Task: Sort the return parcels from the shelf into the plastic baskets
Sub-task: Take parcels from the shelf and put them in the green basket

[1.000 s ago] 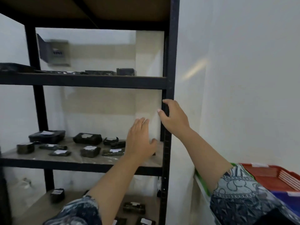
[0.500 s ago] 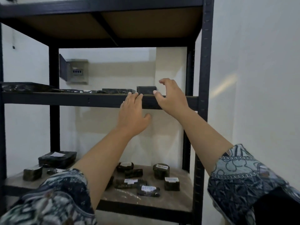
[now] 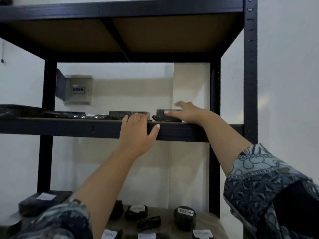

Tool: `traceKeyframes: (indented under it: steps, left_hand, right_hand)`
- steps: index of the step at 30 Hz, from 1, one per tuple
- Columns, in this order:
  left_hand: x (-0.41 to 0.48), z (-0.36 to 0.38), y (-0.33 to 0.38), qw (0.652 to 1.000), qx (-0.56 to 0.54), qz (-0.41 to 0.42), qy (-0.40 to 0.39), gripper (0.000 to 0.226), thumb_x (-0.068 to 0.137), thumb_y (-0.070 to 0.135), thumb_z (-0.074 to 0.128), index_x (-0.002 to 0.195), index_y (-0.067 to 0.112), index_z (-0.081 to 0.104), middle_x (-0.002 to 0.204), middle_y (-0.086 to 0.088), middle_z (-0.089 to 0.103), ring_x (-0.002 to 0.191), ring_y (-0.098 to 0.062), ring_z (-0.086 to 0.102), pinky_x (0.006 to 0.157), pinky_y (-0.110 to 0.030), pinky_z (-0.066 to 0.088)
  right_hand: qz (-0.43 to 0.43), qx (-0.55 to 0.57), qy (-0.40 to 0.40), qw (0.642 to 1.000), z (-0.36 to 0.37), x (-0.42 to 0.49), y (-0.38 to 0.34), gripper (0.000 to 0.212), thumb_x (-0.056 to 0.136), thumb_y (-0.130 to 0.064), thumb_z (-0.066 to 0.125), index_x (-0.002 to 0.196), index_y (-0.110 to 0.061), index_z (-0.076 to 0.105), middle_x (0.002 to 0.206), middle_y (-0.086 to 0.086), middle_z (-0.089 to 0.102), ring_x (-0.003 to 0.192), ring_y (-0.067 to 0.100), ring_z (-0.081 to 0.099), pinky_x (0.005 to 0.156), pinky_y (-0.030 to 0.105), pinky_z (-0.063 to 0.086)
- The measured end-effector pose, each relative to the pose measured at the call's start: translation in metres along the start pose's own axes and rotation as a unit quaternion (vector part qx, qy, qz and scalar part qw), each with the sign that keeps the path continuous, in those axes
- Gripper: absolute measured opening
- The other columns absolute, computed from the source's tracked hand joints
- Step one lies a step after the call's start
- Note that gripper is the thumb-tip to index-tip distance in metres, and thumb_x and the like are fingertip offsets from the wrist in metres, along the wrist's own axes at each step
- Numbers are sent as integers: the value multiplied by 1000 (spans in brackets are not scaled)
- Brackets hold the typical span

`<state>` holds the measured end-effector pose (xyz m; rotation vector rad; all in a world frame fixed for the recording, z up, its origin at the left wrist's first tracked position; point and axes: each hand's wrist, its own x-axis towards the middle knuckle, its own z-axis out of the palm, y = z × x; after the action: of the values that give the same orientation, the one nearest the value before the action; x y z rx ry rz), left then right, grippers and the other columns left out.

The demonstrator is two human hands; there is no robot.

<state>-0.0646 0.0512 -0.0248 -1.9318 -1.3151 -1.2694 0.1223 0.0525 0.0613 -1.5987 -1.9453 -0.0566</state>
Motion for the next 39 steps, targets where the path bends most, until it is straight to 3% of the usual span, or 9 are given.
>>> traceKeyframes:
  steps: [2, 6, 14, 17, 22, 25, 30, 34, 39]
  left_hand:
    - [-4, 4, -4, 999, -13, 16, 26, 61, 85, 57, 33, 122, 14, 56, 116, -4, 61, 113, -23, 51, 111, -43, 23]
    - [-6, 5, -6, 999, -28, 20, 39, 60, 81, 58, 33, 115, 17, 60, 107, -1, 64, 105, -21, 54, 108, -42, 28]
    - [-6, -2, -7, 999, -35, 23, 10, 63, 78, 60, 31, 113, 18, 60, 108, 1, 63, 107, -20, 53, 107, -39, 30]
    - [-5, -2, -9, 999, -30, 24, -2, 62, 77, 59, 32, 114, 18, 60, 110, 1, 63, 108, -20, 53, 108, -39, 28]
    - [-5, -3, -11, 999, -29, 41, -11, 57, 78, 54, 42, 118, 16, 58, 113, -2, 62, 111, -23, 52, 107, -40, 27]
    - [-6, -6, -11, 998, -28, 49, -29, 56, 81, 48, 57, 126, 13, 53, 121, -6, 59, 118, -25, 48, 111, -42, 22]
    - [-23, -9, 2, 998, -48, 36, -37, 70, 79, 36, 63, 137, 6, 40, 140, -12, 43, 136, -31, 29, 116, -47, 9]
    - [-63, -9, 28, 992, -116, 42, -34, 77, 77, 24, 64, 142, 2, 30, 148, -15, 33, 140, -31, 22, 116, -46, 8]
    - [-129, 2, 75, 980, -156, 83, -92, 80, 85, 32, 54, 148, 8, 12, 155, -7, 17, 144, -23, 10, 116, -36, -1]
  right_hand:
    - [17, 18, -53, 998, 2, 5, 0, 74, 74, -75, 55, 130, -28, 44, 131, 4, 48, 114, 25, 51, 100, 42, 41]
    - [31, 65, -44, 996, 4, 7, 5, 52, 75, -64, 65, 110, -28, 48, 112, -2, 57, 97, 16, 57, 87, 37, 46]
    - [44, 196, -23, 979, -10, -14, 3, 44, 75, -32, 78, 104, -19, 49, 108, 6, 60, 96, 20, 58, 74, 31, 44]
    - [16, 206, 12, 978, -11, -21, 2, 52, 71, -26, 82, 109, -25, 46, 115, 3, 54, 100, 19, 54, 76, 27, 46]
    - [-50, 194, 130, 971, -9, -49, 3, 89, 61, -20, 86, 131, -36, 32, 128, -2, 41, 115, 16, 45, 100, 32, 42]
    - [-71, 161, 141, 974, -10, -75, 3, 109, 61, -16, 85, 144, -38, 19, 132, -4, 32, 116, 11, 43, 100, 25, 40]
    - [-68, 83, 172, 979, -4, -123, 11, 104, 62, -16, 81, 147, -23, 22, 127, -8, 27, 113, 7, 40, 82, 1, 37]
    - [-50, 73, 191, 978, 9, -167, 27, 92, 61, -11, 81, 138, -19, 31, 124, -6, 28, 111, 7, 43, 82, -2, 37]
    - [-9, 37, 190, 981, 27, -223, 55, 91, 60, -14, 84, 135, -15, 31, 120, -6, 26, 107, 9, 42, 76, -2, 38]
